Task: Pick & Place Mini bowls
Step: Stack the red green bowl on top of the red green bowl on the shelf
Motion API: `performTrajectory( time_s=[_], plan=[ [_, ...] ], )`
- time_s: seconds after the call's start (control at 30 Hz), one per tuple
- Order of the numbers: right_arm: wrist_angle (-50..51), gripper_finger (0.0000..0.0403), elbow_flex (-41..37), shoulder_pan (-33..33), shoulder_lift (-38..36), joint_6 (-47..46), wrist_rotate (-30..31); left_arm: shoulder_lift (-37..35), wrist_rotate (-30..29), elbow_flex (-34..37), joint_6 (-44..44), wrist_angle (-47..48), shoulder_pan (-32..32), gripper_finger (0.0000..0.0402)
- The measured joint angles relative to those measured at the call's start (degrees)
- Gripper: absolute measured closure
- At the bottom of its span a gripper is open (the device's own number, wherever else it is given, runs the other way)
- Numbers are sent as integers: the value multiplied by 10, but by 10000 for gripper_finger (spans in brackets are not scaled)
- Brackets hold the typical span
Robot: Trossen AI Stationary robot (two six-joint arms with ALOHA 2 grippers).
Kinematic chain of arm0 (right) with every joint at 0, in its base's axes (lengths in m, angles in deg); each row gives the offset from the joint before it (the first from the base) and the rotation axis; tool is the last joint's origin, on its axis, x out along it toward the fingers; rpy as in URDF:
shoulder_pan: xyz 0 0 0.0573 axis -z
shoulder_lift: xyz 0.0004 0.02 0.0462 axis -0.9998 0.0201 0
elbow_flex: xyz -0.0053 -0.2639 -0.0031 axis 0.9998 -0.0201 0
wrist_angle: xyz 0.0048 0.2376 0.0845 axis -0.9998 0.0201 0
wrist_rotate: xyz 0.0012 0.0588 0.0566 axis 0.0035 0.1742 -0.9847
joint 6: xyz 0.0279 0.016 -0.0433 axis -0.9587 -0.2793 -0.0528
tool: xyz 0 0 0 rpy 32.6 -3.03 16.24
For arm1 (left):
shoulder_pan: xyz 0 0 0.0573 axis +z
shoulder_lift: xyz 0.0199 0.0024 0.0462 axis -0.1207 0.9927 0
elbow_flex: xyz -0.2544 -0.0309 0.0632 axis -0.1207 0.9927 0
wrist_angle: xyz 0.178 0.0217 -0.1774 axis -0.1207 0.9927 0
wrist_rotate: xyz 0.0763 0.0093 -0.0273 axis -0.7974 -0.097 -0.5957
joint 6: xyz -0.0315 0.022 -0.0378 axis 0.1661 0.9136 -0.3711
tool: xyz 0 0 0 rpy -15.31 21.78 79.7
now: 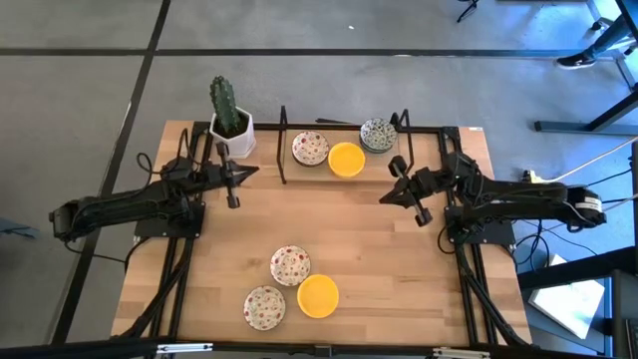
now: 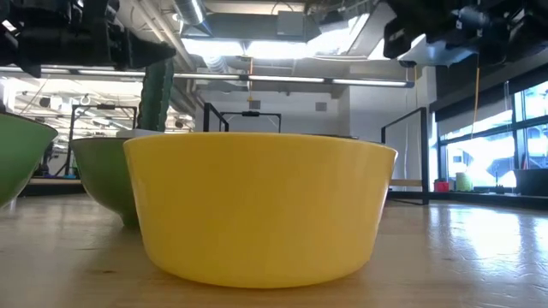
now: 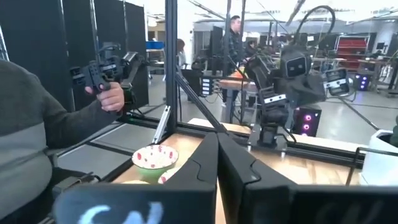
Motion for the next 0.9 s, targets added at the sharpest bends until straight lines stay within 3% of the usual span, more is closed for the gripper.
performTrajectory(
  time_s=[0.23, 0.47, 0.67, 0.9],
  plan=[
    [69, 400, 0, 0, -66, -13, 13, -26, 87, 0, -16, 3, 0, 398],
    [176, 399, 0, 0, -191, 11, 90, -63, 78, 0, -24, 26, 0, 398],
    [278, 399, 0, 0, -238, 40, 122, -64, 78, 0, -15, 32, 0, 398],
    [243, 398, -35, 0, -241, 62, 119, -50, 78, 0, -80, 70, 0, 398]
  ],
)
